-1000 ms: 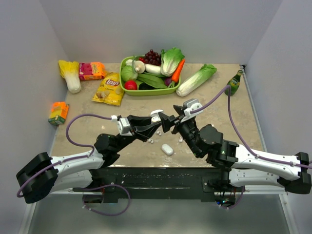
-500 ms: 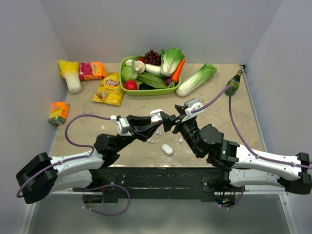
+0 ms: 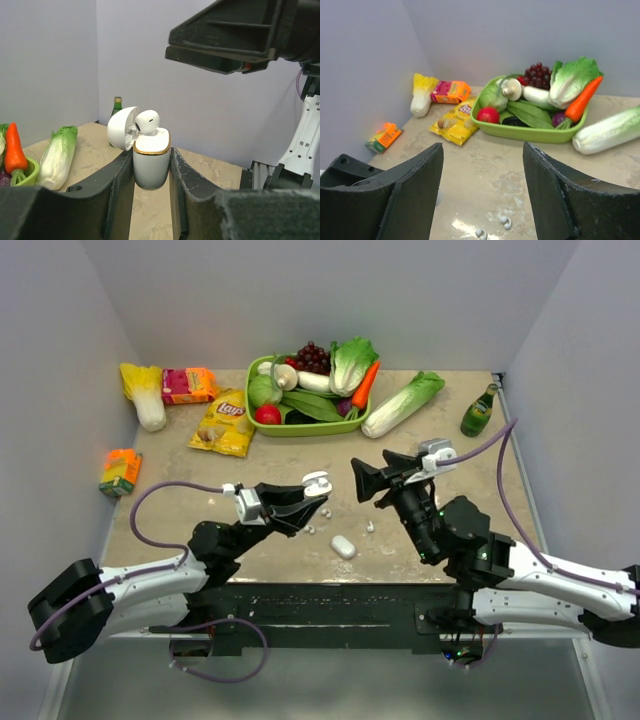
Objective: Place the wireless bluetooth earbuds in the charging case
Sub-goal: Adjust the right earbud in the right side groove of the charging case.
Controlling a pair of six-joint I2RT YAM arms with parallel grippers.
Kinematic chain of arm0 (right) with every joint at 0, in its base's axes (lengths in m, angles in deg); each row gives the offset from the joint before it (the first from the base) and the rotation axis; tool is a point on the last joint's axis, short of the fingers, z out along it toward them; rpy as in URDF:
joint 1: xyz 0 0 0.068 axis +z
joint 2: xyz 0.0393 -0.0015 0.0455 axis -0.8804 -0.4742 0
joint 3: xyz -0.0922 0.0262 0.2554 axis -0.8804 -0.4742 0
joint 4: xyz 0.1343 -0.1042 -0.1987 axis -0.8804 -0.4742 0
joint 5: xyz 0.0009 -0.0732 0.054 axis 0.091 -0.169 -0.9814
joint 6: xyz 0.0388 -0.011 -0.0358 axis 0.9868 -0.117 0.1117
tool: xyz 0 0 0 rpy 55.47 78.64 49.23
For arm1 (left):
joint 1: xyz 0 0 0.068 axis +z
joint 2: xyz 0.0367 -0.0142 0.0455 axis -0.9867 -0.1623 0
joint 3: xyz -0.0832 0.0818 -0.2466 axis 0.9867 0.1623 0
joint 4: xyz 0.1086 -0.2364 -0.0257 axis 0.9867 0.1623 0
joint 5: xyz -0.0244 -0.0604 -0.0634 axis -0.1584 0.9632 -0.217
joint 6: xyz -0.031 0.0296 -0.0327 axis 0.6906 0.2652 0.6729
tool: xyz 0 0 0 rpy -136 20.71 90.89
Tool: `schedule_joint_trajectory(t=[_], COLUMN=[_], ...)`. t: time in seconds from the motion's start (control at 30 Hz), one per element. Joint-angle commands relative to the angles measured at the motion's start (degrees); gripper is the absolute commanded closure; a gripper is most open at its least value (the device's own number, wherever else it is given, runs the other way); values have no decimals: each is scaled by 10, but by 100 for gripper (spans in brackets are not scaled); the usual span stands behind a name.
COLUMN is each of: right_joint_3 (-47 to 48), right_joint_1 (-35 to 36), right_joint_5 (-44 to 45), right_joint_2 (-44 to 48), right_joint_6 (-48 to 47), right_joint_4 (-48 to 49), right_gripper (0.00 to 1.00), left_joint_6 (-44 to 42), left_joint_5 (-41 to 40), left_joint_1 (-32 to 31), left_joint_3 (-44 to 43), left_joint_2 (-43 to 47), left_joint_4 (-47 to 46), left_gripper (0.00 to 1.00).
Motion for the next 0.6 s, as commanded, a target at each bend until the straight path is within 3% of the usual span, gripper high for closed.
schedule_joint_trajectory(t=[0.0, 0.17, 0.2, 0.33, 0.57], right_joint_3=[24, -24, -33, -49, -20], right_joint_1=[-40, -74, -74, -74, -74], right_joint_5=[28, -60, -115, -241, -367], right_joint_2=[-28, 13, 23, 46, 69], right_joint_6=[83, 120, 113, 85, 53], right_joint_4=[-102, -121, -116, -90, -157], right_gripper=[33, 36, 37, 36, 34], left_joint_6=[-7, -3, -3, -2, 2], left_joint_5=[29, 141, 166, 210, 236], left_joint_1=[-2, -1, -1, -2, -1], left_joint_3=[29, 68, 74, 90, 90], left_joint_2=[44, 95, 98, 88, 51], left_joint_4=[-157, -166, -168, -220, -280], left_gripper=[100, 100, 100, 100, 100])
